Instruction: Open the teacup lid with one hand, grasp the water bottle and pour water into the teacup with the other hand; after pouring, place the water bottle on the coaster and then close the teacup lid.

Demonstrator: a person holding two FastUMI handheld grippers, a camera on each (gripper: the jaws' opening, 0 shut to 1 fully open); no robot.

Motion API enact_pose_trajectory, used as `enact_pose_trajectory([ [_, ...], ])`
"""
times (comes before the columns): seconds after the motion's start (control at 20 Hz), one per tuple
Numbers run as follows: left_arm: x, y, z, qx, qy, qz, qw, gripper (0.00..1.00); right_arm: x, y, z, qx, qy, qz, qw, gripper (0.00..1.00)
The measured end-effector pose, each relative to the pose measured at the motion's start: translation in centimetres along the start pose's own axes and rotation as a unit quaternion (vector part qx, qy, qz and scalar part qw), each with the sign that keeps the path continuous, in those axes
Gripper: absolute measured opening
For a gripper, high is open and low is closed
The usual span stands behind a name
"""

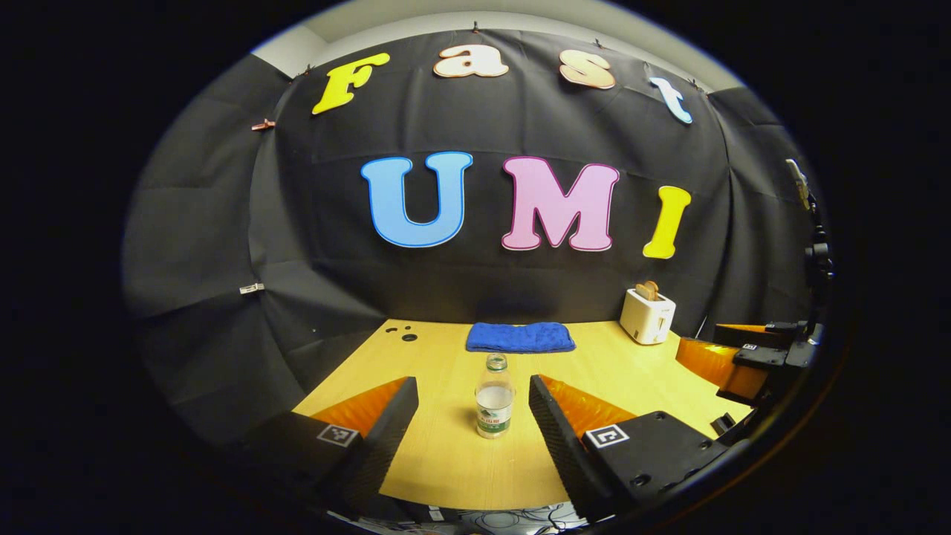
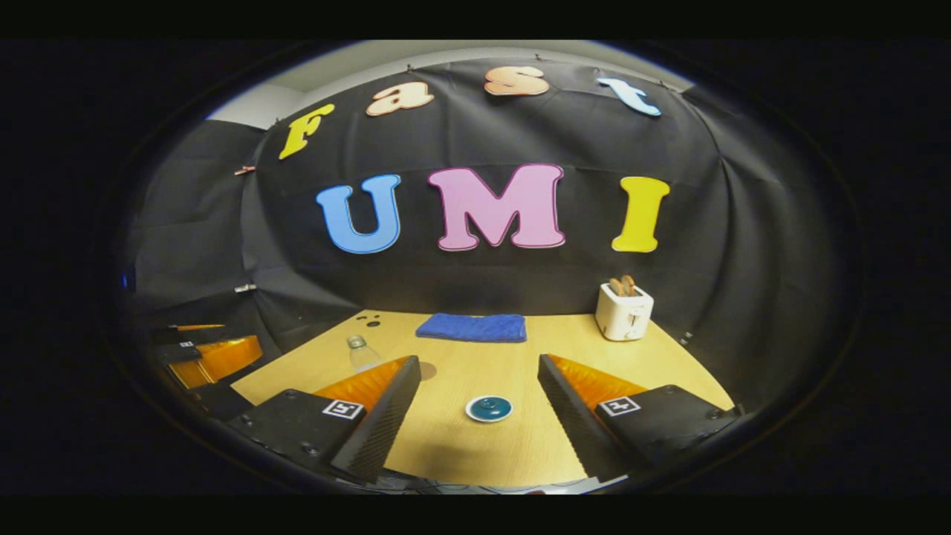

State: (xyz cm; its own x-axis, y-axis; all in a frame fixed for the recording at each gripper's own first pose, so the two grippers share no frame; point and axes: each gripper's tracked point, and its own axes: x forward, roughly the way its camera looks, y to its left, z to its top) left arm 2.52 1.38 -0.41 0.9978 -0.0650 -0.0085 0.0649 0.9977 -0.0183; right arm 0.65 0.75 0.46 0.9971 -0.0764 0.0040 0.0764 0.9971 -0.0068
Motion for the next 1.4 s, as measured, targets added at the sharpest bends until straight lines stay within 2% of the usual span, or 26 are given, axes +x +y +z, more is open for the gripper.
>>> enact_pose_trajectory([
  [0.25, -0.4, 1.3, 0.3, 0.006, -0.009, 0.012, 1.000, 0.95, 0.8, 1.5, 0.0, -0.008, -0.003, 0.013, 1.000, 0.98],
  [0.3, -0.4, 1.6, 0.5, 0.008, -0.015, 0.013, 1.000, 0.92, 1.1, 1.4, 0.1, -0.011, -0.007, 0.012, 1.000, 0.98],
  [0.4, -0.1, 1.8, 0.5, 0.005, -0.023, 0.012, 1.000, 0.95, 1.7, 1.3, 0.1, -0.012, -0.012, 0.012, 1.000, 0.98],
  [0.65, 2.0, 0.5, -1.4, -0.019, 0.001, -0.013, 1.000, 0.95, 3.4, -0.9, -0.9, -0.026, -0.016, -0.014, 0.999, 0.98],
  [1.0, 7.3, -1.6, -7.7, 0.001, 0.048, -0.043, 0.998, 0.95, 9.5, -2.1, -9.8, -0.043, 0.031, -0.024, 0.998, 0.98],
  [1.25, 11.6, -1.5, -12.3, -0.003, 0.059, -0.036, 0.998, 0.95, 14.3, -3.4, -15.2, -0.026, 0.047, -0.044, 0.998, 0.98],
  [1.4, 13.3, -1.2, -14.9, -0.005, 0.060, -0.029, 0.998, 0.95, 16.1, -4.0, -18.0, -0.045, 0.047, -0.050, 0.997, 0.98],
])
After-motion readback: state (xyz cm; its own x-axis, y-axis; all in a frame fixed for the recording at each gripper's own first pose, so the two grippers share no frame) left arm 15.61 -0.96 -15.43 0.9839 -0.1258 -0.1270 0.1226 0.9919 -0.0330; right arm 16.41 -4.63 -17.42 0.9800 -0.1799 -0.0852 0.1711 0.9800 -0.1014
